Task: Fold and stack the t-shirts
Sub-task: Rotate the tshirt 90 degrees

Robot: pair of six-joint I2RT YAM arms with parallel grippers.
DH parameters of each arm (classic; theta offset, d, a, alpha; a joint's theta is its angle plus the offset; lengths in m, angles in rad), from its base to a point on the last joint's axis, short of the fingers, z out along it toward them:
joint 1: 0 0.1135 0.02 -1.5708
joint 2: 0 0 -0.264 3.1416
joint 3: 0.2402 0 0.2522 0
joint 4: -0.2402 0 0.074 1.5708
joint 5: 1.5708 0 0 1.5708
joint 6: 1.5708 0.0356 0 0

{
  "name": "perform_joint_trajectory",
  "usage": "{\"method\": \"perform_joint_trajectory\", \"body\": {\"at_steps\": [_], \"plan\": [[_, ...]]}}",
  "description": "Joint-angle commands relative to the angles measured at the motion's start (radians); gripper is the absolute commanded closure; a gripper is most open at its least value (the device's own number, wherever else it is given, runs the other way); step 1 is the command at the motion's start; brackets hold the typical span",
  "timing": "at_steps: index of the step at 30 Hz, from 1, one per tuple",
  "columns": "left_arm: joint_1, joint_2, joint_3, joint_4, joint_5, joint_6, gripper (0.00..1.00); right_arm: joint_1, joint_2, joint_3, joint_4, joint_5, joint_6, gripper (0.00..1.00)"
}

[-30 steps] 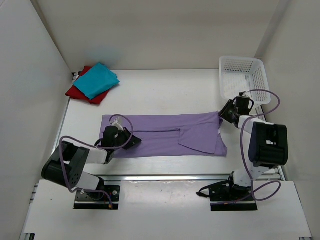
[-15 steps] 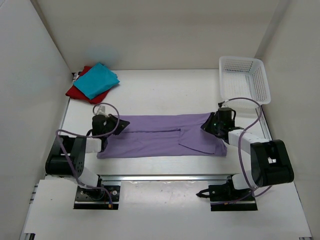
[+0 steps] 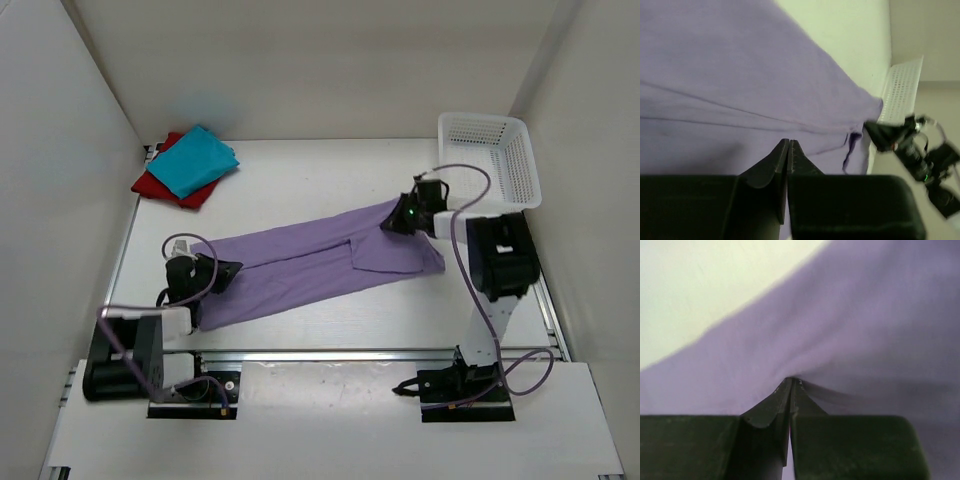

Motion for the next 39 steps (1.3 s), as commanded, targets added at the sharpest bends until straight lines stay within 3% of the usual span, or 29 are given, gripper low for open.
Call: {"method": "perform_joint_trajectory", "body": {"at_steps": [1,4,5,7,8,10,12,13,14,15,16,18,22,23,24,25,26,28,30,32,34,35,36,37,38,39], "plan": [[-0.109,-0.286,0.027,-0.228,-0.124,0.121,0.84,0.048,0.202,0.251,-0.088,-0.025,-0.021,1.00],[-0.190,-0.444,0.049,-0.371,-0.206,0.221,0.78,0.088,0.420,0.707,-0.250,-0.057,-0.055,1.00],[-0.190,-0.461,0.055,-0.403,-0.191,0.224,0.76,0.090,0.518,0.787,-0.282,-0.067,-0.061,1.00],[-0.174,-0.484,0.052,-0.424,-0.129,0.232,0.73,0.112,0.669,1.199,-0.465,-0.060,-0.093,1.00],[-0.180,-0.483,0.047,-0.415,-0.115,0.235,0.71,0.123,0.780,1.314,-0.551,-0.075,-0.099,1.00],[-0.204,-0.462,0.055,-0.418,-0.100,0.240,0.67,0.125,0.958,1.808,-0.663,-0.074,-0.080,0.99],[-0.236,-0.434,0.076,-0.425,-0.095,0.261,0.61,0.108,0.922,1.667,-0.502,-0.181,0.003,0.99],[-0.268,-0.417,0.090,-0.427,-0.089,0.279,0.53,0.096,0.857,1.560,-0.406,-0.207,0.020,1.00],[-0.290,-0.400,0.109,-0.431,-0.092,0.290,0.31,0.096,0.809,1.550,-0.405,-0.204,-0.015,0.99],[-0.292,-0.397,0.138,-0.450,-0.086,0.325,0.02,0.100,0.781,1.571,-0.424,-0.210,-0.047,0.99],[-0.296,-0.382,0.150,-0.457,-0.054,0.350,0.01,0.111,0.769,1.636,-0.481,-0.213,-0.097,0.97],[-0.304,-0.350,0.182,-0.464,-0.039,0.390,0.01,0.117,0.741,1.790,-0.600,-0.235,-0.154,0.93],[-0.280,-0.328,0.184,-0.404,0.056,0.393,0.02,0.142,0.559,1.829,-0.729,-0.162,-0.262,0.81],[-0.269,-0.334,0.172,-0.375,0.064,0.375,0.15,0.163,0.519,1.835,-0.803,-0.116,-0.306,0.78],[-0.261,-0.339,0.164,-0.359,0.060,0.370,0.38,0.184,0.476,1.827,-0.879,-0.071,-0.332,0.78],[-0.260,-0.343,0.169,-0.370,0.063,0.370,0.54,0.209,0.456,1.829,-0.961,-0.027,-0.345,0.78],[-0.263,-0.342,0.172,-0.379,0.043,0.376,0.59,0.221,0.447,1.833,-0.999,-0.020,-0.354,0.78],[-0.275,-0.320,0.196,-0.417,0.035,0.393,0.68,0.284,0.418,1.794,-1.134,0.049,-0.363,0.89],[-0.267,-0.311,0.207,-0.434,0.040,0.399,0.69,0.348,0.384,1.724,-1.170,0.111,-0.372,0.98],[-0.249,-0.319,0.213,-0.438,0.047,0.399,0.68,0.422,0.339,1.621,-1.181,0.205,-0.402,1.00],[-0.220,-0.349,0.205,-0.441,0.058,0.390,0.65,0.523,0.211,1.393,-1.121,0.381,-0.420,1.00],[-0.215,-0.365,0.201,-0.445,0.060,0.387,0.64,0.565,0.101,1.203,-1.034,0.452,-0.426,1.00],[-0.215,-0.371,0.198,-0.447,0.058,0.393,0.63,0.583,0.025,1.069,-0.962,0.468,-0.417,0.98],[-0.223,-0.388,0.195,-0.454,0.052,0.394,0.63,0.587,-0.147,0.786,-0.772,0.462,-0.388,0.89],[-0.230,-0.400,0.186,-0.460,0.038,0.396,0.62,0.577,-0.323,0.648,-0.568,0.434,-0.342,0.84],[-0.233,-0.397,0.176,-0.453,0.040,0.399,0.62,0.574,-0.472,0.393,-0.471,0.369,-0.315,0.74]]}}
